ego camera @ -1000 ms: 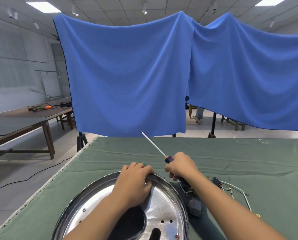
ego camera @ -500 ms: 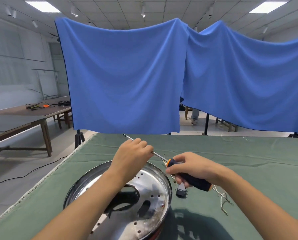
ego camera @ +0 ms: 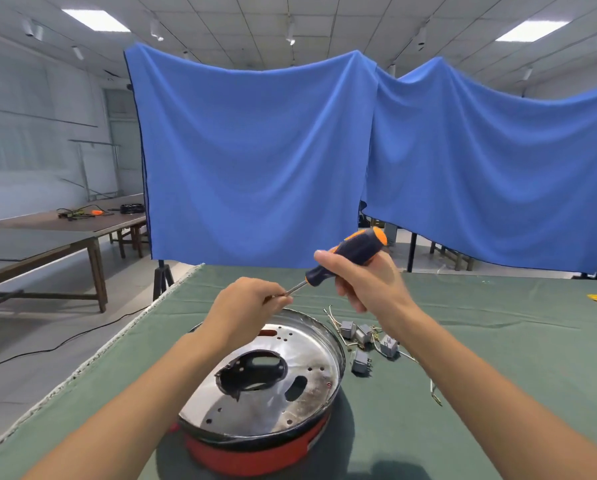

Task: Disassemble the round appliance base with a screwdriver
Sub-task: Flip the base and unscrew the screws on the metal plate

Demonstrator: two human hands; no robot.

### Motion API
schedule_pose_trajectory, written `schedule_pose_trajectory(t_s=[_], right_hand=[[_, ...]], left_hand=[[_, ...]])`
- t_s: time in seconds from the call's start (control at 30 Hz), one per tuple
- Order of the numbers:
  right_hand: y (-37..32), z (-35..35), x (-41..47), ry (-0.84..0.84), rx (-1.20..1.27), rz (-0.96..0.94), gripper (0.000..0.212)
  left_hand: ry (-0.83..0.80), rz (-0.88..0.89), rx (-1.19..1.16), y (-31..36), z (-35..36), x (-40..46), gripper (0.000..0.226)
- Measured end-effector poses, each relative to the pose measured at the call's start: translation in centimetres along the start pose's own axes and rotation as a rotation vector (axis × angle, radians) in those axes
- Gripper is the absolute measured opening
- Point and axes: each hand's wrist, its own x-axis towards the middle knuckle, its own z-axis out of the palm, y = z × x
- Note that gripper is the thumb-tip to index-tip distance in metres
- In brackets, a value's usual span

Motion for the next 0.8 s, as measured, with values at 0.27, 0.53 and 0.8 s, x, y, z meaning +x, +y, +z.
schedule_pose_trajectory(t_s=[0.27, 0.53, 0.8], right_hand=[[0.0, 3.6, 1.3, 0.303, -0.144, -0.198, 0.030], [1.0, 3.9, 1.7, 0.301, -0.107, -0.127, 0.030], [-0.8, 2.3, 1.9, 0.348, -0.164, -0.266, 0.035]], left_hand=[[-0.041, -0.544, 0.482, -4.1, -3.9, -3.6, 0.018], [-0.315, -0.773, 0.205, -7.8, -3.1, -5.1, 0.012], [-0.251, -0.535, 0.089, -9.5, -2.5, -1.9, 0.016]])
